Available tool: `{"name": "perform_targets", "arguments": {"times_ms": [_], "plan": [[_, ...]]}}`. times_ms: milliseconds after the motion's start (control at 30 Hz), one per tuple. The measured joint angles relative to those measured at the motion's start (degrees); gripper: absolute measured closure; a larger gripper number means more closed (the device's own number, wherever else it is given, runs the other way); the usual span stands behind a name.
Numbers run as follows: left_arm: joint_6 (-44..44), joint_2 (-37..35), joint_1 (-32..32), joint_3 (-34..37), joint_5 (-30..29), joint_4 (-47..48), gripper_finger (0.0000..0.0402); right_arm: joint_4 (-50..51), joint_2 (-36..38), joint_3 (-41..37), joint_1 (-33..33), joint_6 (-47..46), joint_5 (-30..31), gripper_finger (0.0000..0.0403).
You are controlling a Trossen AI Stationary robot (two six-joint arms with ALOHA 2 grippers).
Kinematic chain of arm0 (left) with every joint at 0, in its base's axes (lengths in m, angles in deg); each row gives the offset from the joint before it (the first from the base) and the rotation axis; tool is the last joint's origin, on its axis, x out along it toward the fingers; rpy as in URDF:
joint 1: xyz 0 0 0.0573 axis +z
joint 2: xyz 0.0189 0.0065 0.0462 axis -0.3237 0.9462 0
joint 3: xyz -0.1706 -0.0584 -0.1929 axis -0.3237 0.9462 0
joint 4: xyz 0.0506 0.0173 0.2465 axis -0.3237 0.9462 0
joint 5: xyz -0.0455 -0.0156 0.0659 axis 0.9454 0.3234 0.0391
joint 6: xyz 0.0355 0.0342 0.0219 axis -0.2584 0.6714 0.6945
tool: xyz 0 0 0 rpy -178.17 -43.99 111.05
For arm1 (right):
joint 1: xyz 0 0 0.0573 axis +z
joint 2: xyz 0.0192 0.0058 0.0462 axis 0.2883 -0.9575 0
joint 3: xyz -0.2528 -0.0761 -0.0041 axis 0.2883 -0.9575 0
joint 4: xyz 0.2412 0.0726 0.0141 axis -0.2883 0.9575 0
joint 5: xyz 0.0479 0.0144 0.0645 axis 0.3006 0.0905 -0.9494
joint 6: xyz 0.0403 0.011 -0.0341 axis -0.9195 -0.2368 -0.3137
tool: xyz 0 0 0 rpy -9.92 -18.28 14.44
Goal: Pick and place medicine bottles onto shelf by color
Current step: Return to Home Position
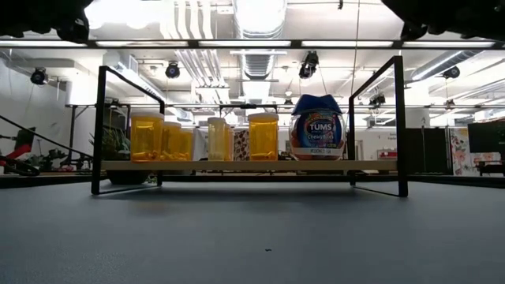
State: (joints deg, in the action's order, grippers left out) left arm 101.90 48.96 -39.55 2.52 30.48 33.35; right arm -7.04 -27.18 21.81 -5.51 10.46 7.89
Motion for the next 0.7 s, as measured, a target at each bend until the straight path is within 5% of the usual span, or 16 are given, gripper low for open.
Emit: {"name": "perform_targets", "arguments": {"times_ms": [700], "plan": [[-0.1, -0.4, 0.0, 1.8, 0.0, 0.1, 0.0402, 0.0, 14.3, -7.6, 0.0, 0.6, 0.0, 0.0394]]}}
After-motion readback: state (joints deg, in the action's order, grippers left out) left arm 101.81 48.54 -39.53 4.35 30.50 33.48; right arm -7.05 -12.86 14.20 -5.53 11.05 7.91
